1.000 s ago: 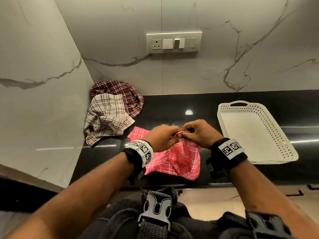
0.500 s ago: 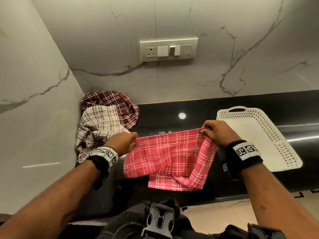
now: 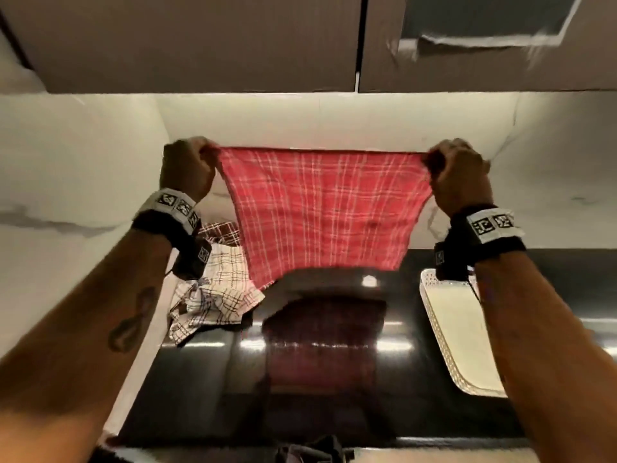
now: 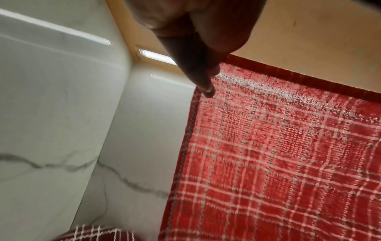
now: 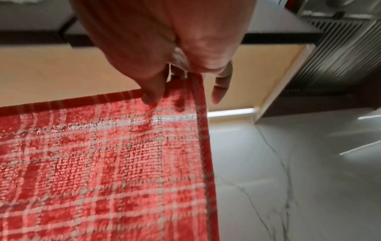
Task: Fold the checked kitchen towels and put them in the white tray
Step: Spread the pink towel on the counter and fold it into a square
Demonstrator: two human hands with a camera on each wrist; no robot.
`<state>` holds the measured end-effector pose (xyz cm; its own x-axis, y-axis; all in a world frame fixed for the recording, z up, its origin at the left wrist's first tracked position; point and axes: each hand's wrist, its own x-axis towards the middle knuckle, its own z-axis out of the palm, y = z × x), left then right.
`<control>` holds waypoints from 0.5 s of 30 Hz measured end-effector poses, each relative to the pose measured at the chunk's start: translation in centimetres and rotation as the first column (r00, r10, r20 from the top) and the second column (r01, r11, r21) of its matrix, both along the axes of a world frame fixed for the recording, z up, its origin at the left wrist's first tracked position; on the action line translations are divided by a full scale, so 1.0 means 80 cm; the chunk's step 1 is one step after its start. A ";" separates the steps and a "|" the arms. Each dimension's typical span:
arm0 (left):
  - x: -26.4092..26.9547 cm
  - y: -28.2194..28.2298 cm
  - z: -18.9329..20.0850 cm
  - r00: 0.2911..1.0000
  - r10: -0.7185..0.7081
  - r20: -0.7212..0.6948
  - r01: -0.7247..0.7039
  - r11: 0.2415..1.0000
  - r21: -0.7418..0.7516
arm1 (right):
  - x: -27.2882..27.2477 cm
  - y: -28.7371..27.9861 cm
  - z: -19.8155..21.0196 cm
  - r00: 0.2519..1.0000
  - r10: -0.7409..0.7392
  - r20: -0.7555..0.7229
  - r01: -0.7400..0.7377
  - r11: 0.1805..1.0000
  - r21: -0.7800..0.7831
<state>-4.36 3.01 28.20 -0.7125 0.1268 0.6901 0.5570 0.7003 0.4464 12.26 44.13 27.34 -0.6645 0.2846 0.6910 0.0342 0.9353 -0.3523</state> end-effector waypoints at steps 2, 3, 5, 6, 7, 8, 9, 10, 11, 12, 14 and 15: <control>0.033 -0.009 0.002 0.999 0.007 -0.035 -0.006 0.999 0.035 | 0.026 0.006 0.000 0.997 0.047 -0.067 -0.047 0.999 -0.004; 0.058 -0.016 -0.005 0.999 0.006 -0.039 -0.005 0.999 0.045 | 0.043 0.006 -0.006 0.993 0.088 -0.082 -0.090 0.996 -0.013; 0.104 -0.031 -0.029 1.000 -0.022 -0.020 0.023 0.999 0.049 | 0.074 0.002 -0.028 0.981 0.164 -0.099 -0.167 0.986 -0.015; 0.128 -0.037 -0.049 0.999 -0.038 -0.006 0.038 0.998 0.040 | 0.091 -0.001 -0.047 0.976 0.202 -0.083 -0.205 0.978 -0.026; 0.153 -0.041 -0.073 0.999 -0.046 0.010 0.045 0.999 0.025 | 0.109 -0.004 -0.070 0.970 0.238 -0.055 -0.240 0.970 -0.032; 0.175 -0.046 -0.097 0.998 -0.055 0.034 0.054 0.998 0.013 | 0.126 -0.007 -0.094 0.962 0.273 -0.020 -0.274 0.961 -0.035; 0.198 -0.050 -0.125 0.996 -0.066 0.065 0.066 0.998 0.003 | 0.141 -0.007 -0.121 0.954 0.300 0.026 -0.298 0.953 -0.050; 0.219 -0.055 -0.153 0.992 -0.071 0.100 0.073 0.997 -0.013 | 0.155 -0.007 -0.148 0.947 0.312 0.074 -0.307 0.949 -0.074; 0.237 -0.060 -0.184 0.989 -0.068 0.134 0.074 0.996 -0.039 | 0.168 -0.009 -0.177 0.940 0.319 0.121 -0.307 0.946 -0.105; 0.254 -0.064 -0.210 0.983 -0.073 0.170 0.088 0.993 -0.080 | 0.180 -0.012 -0.205 0.930 0.328 0.165 -0.308 0.941 -0.137; 0.287 -0.074 -0.264 0.953 -0.100 0.287 0.149 0.977 -0.154 | 0.211 -0.019 -0.258 0.903 0.342 0.261 -0.298 0.935 -0.195; 0.302 -0.078 -0.286 0.928 -0.104 0.356 0.177 0.968 -0.178 | 0.223 -0.022 -0.283 0.887 0.345 0.306 -0.290 0.933 -0.212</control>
<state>19.78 -3.23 5.34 -0.8645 0.3543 0.3565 0.4953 0.7216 0.4837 30.13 42.39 4.70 -0.9201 0.1045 0.3776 -0.1146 0.8498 -0.5144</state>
